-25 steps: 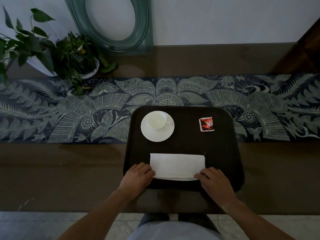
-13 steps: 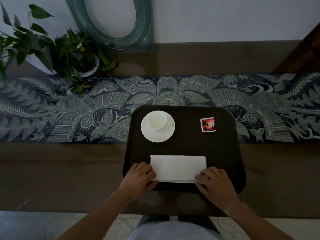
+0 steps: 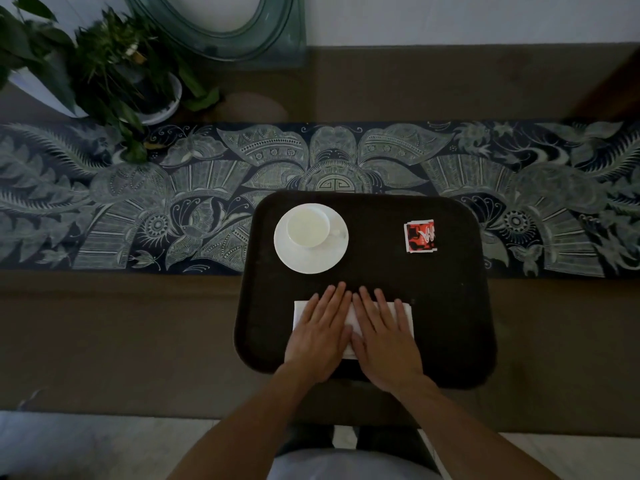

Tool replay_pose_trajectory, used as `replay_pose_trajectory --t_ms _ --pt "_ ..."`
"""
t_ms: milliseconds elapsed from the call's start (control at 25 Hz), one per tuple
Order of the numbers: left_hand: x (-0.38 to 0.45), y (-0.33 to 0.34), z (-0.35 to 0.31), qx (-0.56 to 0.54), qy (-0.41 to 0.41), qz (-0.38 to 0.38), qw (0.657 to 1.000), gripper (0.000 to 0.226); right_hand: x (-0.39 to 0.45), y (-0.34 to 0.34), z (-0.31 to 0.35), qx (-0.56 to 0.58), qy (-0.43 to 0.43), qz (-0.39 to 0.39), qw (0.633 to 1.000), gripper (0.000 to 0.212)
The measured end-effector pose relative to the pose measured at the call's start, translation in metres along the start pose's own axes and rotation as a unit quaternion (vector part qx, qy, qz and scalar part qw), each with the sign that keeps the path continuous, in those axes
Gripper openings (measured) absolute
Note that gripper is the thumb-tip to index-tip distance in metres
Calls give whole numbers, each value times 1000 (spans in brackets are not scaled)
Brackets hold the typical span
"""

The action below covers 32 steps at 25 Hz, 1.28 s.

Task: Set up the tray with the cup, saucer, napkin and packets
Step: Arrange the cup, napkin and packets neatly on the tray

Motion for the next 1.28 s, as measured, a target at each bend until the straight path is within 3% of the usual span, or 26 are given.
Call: replay_pose_trajectory --t_ms 280,440,520,640,760,1000,1280 --pt "-17 3 56 25 -31 25 999 65 -9 1 -55 -6 45 17 999 73" --pt "-24 1 60 18 -36 30 999 66 -11 -4 -50 -11 49 33 998 74" --pt "-24 -8 55 -5 -35 13 999 66 -12 -17 -45 -16 50 5 999 72" --pt "-15 -25 17 -23 11 -18 1000 61 -2 -32 -16 -26 -25 -9 999 61" --pt "-2 -23 -18 -36 20 -28 999 57 4 -22 7 -24 -63 14 998 63" --pt "1 -6 -6 3 9 -6 1000 60 4 -8 3 -15 -45 19 999 68" --pt "-19 -2 49 31 -10 20 999 64 -13 -4 -59 -7 40 27 999 72"
Point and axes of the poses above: each hand's wrist, its own x-axis towards the middle knuckle, its own y-axis out of the palm, z = x × y, the point moved 9 cm from there along x, towards the middle knuckle, and after that the axes turned 9 degrees about z, right-handed, at the moved point
